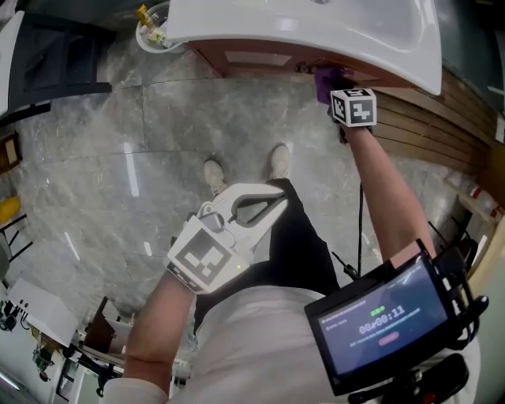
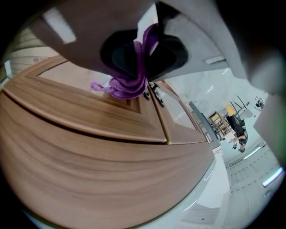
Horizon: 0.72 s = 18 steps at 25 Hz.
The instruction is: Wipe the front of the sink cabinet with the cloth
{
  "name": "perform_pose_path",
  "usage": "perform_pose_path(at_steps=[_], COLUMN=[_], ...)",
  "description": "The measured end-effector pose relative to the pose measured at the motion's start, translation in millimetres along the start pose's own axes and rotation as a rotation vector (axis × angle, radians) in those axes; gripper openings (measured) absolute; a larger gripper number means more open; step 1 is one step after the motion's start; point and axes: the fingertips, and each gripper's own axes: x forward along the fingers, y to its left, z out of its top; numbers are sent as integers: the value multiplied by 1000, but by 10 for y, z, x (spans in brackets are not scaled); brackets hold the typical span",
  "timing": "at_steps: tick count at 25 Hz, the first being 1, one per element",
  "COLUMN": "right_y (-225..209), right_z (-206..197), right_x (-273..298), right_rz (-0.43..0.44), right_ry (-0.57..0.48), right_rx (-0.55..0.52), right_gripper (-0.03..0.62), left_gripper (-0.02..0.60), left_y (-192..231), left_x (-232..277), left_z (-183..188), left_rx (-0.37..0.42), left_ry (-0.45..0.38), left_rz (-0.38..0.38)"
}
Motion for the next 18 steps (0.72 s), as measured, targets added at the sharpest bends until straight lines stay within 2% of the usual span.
perform_pose_path(at_steps=[8, 18], right_y=[708, 1697], right_z=[271, 633], right_x=[184, 626], right_rz=[14, 71], right_ry=[7, 11], right_rx=[-53, -129], right_gripper=[55, 55], left_gripper=[5, 5], left_y=[207, 462], left_x=[-581, -1353], left_z=[-147, -434], left_rx=[-19, -50], left_ry=[-34, -60], left_rz=[26, 110])
